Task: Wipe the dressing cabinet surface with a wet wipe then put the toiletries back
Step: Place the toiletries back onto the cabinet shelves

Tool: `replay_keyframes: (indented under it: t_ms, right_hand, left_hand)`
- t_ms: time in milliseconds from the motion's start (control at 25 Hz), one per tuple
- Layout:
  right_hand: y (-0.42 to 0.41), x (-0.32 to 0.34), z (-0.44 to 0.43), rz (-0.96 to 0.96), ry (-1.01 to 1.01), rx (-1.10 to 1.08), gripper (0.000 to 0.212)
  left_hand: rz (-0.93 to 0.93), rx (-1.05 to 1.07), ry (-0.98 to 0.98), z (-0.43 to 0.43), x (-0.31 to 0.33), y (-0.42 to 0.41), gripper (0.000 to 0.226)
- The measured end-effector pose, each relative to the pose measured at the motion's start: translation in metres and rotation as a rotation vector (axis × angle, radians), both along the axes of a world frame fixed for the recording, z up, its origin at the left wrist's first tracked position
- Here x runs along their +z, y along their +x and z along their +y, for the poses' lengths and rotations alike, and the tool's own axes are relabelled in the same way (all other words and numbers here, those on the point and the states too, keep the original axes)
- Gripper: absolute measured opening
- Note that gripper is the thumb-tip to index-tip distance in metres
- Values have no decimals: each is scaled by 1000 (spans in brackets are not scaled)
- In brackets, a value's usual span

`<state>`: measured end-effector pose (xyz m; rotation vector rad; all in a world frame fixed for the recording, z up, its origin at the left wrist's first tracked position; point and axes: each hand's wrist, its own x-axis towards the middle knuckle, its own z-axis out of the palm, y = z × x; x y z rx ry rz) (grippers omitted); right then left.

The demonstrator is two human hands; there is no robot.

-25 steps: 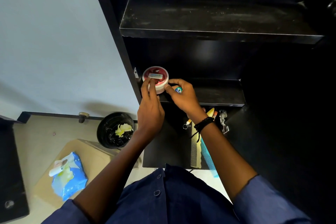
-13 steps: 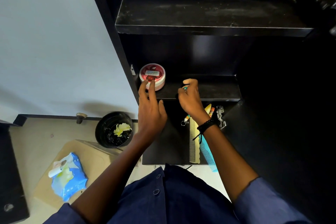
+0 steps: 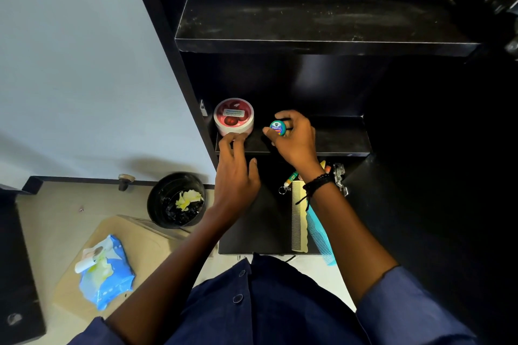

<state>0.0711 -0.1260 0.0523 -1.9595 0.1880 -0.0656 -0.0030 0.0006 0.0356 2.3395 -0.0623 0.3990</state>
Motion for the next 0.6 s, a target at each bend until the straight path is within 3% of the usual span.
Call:
replay_keyframes:
  t_ms: [160, 320, 600]
  right_hand:
    - [-16, 44, 3, -147, 188, -21, 36]
    - [-34, 93, 9, -278, 304, 148, 40]
    - [-42, 140, 7, -435, 115, 227, 43]
  left_hand:
    - [-95, 28, -58, 1, 18, 4, 46]
    - [-261, 54, -127, 3, 51, 8, 45]
    - [-571, 171, 85, 9, 115, 12, 42]
